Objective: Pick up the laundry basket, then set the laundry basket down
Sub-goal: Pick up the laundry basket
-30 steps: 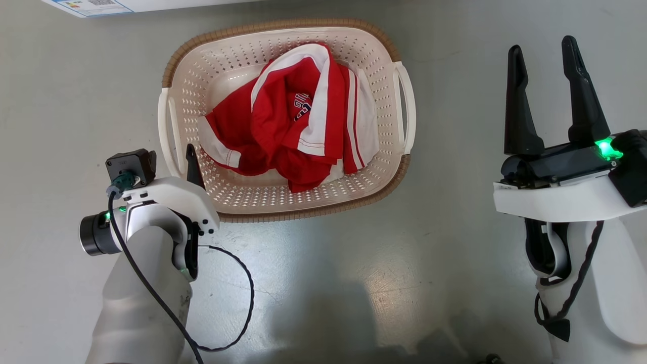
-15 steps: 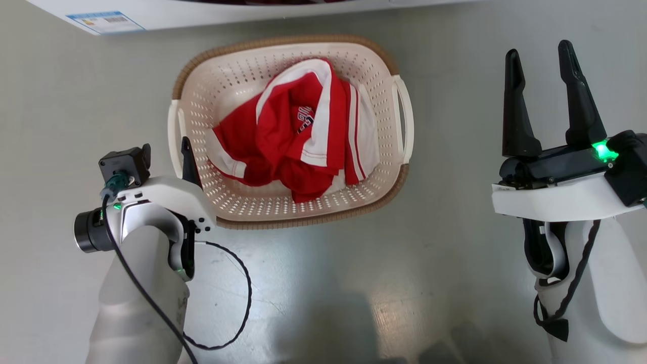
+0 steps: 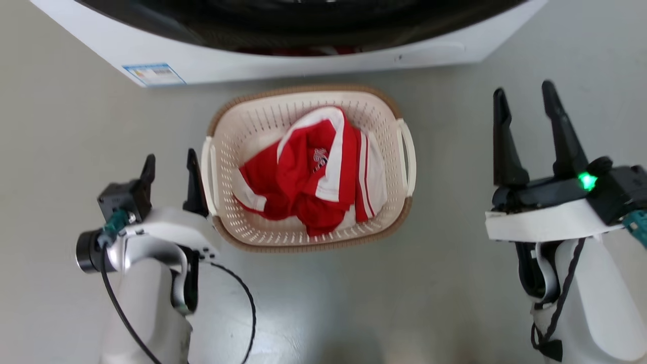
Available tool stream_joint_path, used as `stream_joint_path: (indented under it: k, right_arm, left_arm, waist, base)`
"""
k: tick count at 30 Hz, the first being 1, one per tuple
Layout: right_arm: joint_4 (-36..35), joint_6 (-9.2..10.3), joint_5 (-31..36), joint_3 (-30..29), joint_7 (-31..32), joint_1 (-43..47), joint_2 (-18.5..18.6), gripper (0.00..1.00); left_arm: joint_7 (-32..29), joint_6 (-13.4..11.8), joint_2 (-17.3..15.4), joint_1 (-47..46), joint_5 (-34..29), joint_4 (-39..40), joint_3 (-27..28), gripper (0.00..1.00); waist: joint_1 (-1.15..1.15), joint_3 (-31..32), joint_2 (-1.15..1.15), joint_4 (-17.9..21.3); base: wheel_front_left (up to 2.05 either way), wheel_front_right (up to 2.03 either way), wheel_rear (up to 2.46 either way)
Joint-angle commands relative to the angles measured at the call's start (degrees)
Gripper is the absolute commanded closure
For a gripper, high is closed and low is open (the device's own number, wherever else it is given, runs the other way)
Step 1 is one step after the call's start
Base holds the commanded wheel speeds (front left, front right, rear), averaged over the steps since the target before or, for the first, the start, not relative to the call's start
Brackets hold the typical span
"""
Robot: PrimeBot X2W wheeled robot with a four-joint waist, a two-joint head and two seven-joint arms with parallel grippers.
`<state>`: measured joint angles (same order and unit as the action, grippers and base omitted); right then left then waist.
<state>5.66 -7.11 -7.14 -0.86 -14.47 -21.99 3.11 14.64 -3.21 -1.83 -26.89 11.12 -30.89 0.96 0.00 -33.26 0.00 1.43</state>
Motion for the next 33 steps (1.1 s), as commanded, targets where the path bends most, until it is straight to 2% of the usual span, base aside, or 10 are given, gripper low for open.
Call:
stream_joint_path:
  k: [1, 11, 19, 33]
  right_arm:
    - [-0.82, -0.37, 0.08, 1.50, -0.52, 1.85, -0.24, 0.00]
    - [0.90, -0.37, 0.25, 2.96, -0.52, 7.54, -0.24, 0.00]
    - [1.84, -0.37, -0.91, 4.93, -0.52, 13.66, -0.24, 0.00]
    - [1.79, -0.37, -1.91, 5.70, -0.52, 20.90, -0.24, 0.00]
  left_arm:
    - [0.36, -0.48, -1.06, 3.09, 0.37, 2.96, 0.39, 0.00]
    - [0.36, -1.57, -1.05, 11.93, 0.66, 13.53, -2.54, 0.00]
    - [0.36, -3.91, -1.05, 21.72, 0.85, 21.63, -3.54, 0.00]
    - [0.36, -5.96, -1.05, 32.25, -0.30, 27.19, -4.63, 0.00]
  waist:
    - [0.00, 2.74, 0.00, -0.56]
    - [0.00, 11.28, 0.00, -1.01]
    - [0.00, 19.74, 0.00, -1.15]
    - [0.00, 28.00, 0.00, -0.54]
  base:
    - [0.00, 0.00, 0.00]
    - [0.00, 0.00, 0.00]
    - [0.00, 0.00, 0.00]
    - [0.00, 0.00, 0.00]
